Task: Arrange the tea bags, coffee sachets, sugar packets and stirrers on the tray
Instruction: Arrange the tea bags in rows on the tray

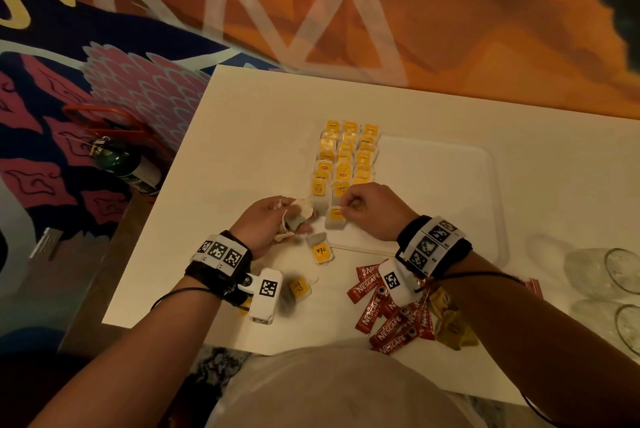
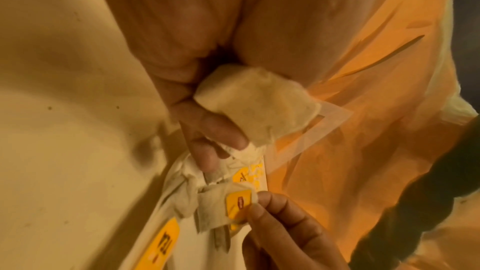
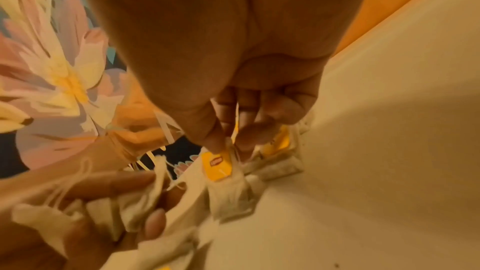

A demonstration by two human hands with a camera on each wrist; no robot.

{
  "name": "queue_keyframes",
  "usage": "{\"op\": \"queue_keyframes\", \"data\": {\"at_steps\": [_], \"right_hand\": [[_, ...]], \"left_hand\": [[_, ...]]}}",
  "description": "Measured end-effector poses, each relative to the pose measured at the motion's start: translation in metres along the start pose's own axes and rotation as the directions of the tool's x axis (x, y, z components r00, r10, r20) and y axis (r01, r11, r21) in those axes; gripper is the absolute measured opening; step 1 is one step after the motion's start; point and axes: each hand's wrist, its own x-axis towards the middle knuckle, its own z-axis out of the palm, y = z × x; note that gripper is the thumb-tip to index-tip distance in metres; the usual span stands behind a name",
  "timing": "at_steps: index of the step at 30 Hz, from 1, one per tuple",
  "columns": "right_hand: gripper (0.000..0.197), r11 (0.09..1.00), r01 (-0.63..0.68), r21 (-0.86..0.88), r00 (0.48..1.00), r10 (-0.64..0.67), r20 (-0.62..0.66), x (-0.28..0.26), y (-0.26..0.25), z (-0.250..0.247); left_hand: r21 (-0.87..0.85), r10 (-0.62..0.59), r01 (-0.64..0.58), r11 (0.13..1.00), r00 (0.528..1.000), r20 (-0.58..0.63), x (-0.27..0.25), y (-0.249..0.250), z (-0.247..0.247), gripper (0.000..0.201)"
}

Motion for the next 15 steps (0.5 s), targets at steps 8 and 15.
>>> {"op": "queue_keyframes", "data": {"at_steps": [8, 15], "right_hand": [[0.010, 0.997, -0.054, -0.048, 0.988, 0.047, -0.144, 0.018, 0.006, 0.011], [0.013, 0.993, -0.035, -0.115, 0.981, 0.012, -0.192, 0.019, 0.000, 0.006]], "left_hand": [[0.023, 0.015, -0.013, 1.000, 0.998, -0.068, 0.004, -0.001, 0.004, 0.015], [0.022, 0.023, -0.021, 1.000, 0.996, -0.086, 0.004, -0.001, 0.014, 0.008]]}}
